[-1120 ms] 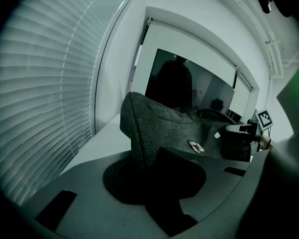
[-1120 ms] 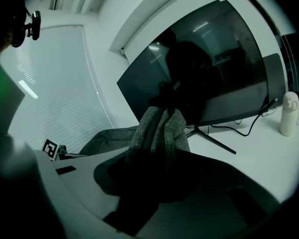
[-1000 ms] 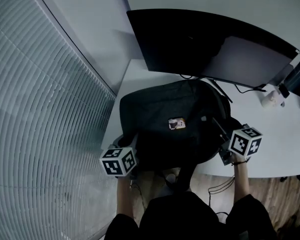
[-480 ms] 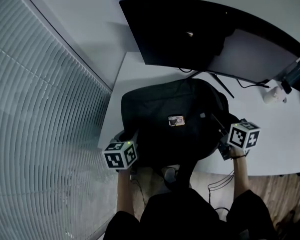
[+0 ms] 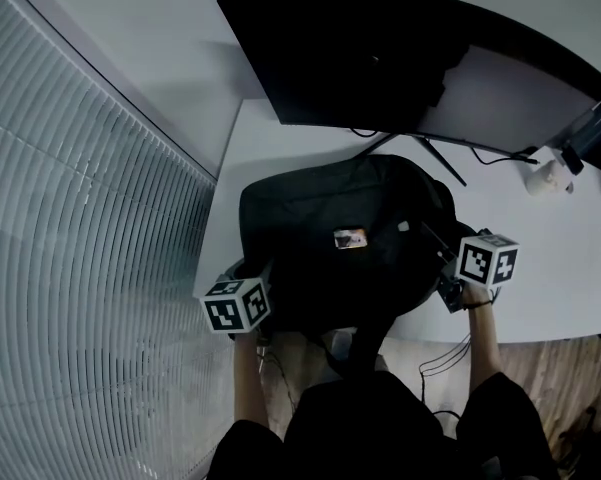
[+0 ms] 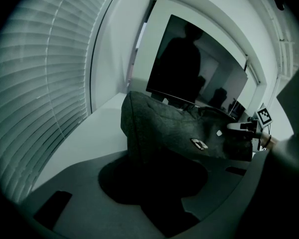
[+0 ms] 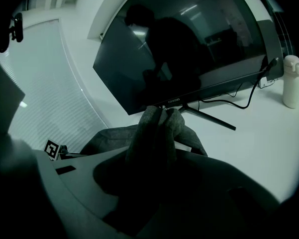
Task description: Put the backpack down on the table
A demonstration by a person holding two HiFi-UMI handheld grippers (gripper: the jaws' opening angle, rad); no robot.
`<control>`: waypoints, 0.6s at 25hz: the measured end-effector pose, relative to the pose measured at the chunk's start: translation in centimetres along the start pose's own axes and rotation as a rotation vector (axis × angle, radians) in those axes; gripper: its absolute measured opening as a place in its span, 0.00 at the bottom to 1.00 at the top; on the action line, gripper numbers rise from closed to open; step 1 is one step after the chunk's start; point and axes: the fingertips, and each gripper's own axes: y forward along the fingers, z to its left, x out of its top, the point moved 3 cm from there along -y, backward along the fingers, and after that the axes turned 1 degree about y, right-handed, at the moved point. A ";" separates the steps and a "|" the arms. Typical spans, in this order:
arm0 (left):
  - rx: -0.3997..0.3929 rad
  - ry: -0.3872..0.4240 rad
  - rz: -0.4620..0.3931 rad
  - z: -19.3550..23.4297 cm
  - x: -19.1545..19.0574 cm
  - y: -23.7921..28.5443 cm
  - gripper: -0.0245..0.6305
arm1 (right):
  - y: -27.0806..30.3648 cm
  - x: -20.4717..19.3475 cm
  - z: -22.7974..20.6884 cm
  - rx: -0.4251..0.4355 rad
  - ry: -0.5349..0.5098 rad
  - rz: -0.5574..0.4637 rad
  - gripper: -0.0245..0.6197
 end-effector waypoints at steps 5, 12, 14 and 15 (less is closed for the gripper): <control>0.003 -0.019 0.024 0.5 -0.5 0.7 0.25 | 0.5 -1.3 -0.8 -0.001 0.049 0.034 0.20; 0.020 -0.049 0.048 1.2 -1.2 1.4 0.32 | 1.0 -2.1 -1.9 -0.039 0.062 0.070 0.21; 0.024 -0.058 0.051 1.3 -1.3 1.5 0.34 | 1.0 -2.4 -2.2 -0.047 0.066 0.078 0.22; 0.023 -0.063 0.051 1.4 -1.3 1.6 0.35 | 1.1 -2.5 -2.4 -0.050 0.071 0.082 0.23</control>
